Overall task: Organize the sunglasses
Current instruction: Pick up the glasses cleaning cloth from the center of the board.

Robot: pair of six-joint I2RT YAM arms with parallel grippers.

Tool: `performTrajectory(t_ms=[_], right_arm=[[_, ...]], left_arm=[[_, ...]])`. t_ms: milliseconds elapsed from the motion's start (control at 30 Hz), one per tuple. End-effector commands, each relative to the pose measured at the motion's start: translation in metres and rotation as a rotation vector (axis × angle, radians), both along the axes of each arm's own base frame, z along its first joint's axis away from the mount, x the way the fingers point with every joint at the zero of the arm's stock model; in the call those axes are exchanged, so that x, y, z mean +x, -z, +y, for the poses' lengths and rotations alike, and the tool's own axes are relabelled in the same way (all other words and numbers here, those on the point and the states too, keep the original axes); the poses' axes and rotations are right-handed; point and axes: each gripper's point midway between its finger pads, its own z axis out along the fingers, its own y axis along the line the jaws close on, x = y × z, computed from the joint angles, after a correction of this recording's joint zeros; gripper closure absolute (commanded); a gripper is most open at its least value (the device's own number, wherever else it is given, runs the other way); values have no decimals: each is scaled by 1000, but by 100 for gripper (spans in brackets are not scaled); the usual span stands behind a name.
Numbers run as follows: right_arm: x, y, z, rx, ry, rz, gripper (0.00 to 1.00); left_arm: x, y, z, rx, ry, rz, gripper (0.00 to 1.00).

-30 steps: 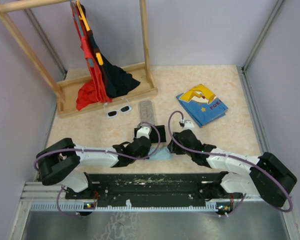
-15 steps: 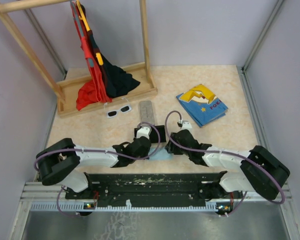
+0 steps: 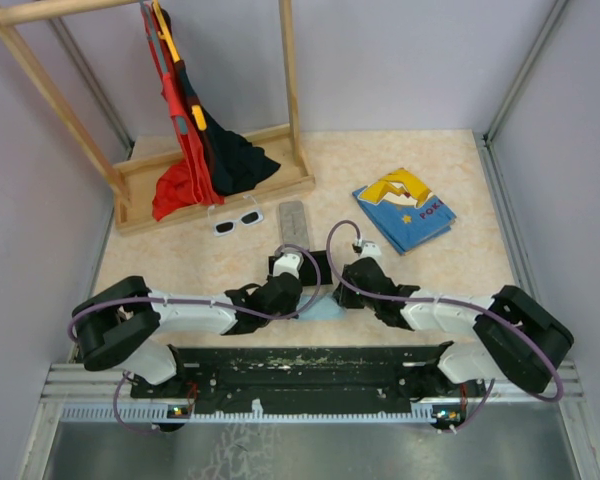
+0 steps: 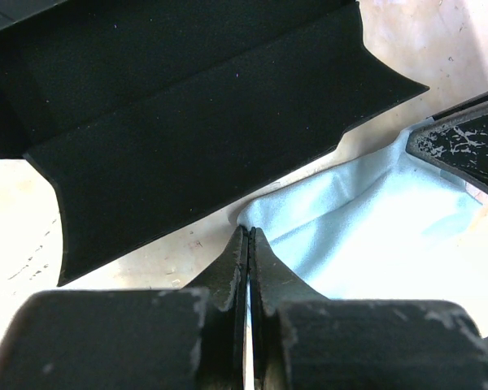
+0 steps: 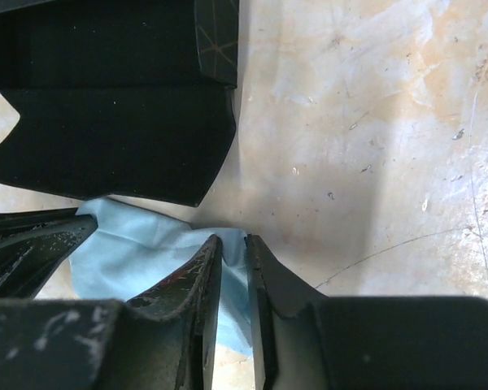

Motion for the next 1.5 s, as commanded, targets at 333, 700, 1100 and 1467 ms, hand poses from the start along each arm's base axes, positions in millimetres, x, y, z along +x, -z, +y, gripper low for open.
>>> performTrajectory(t_ms=[333, 700, 1100, 1467], right_arm=[[-2, -10, -3, 22, -30, -48, 100], [-6, -47, 12, 123, -130, -147, 100], [9, -82, 20, 134, -125, -218, 100], [37, -95, 37, 87, -110, -244, 100]], left_arm=[[-28, 25, 24, 79, 52, 90, 99], [-25, -16, 19, -50, 73, 1, 99], [-2, -53, 20, -55, 15, -113, 99], [30, -81, 24, -27, -13, -204, 99]])
